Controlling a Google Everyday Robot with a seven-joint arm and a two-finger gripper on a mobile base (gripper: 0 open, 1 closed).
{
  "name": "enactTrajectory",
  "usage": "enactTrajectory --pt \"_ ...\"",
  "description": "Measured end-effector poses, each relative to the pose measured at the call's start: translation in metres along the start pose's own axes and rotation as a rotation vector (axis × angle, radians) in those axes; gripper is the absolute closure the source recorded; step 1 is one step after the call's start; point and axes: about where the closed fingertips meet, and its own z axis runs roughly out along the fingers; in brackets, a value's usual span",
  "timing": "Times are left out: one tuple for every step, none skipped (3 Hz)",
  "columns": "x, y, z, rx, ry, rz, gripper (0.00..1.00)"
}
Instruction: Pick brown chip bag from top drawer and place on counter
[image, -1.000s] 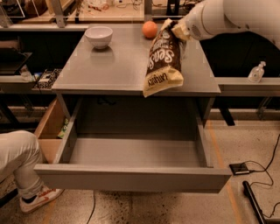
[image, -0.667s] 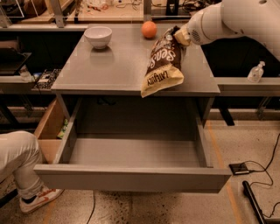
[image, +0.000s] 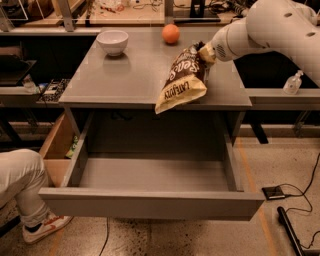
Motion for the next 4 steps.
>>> enactTrajectory --pt "0.0001 0.0016 0.0016 -0.003 0.001 0.0 0.59" --pt "0.0 0.0032 0.0032 -0.006 0.001 -0.001 0.36" --pt "-0.0001 0.0048 0.0048 -0.009 0.002 -0.002 0.13" --pt "-0.0002 0.0067 0.0066 -0.013 0.003 -0.003 0.0"
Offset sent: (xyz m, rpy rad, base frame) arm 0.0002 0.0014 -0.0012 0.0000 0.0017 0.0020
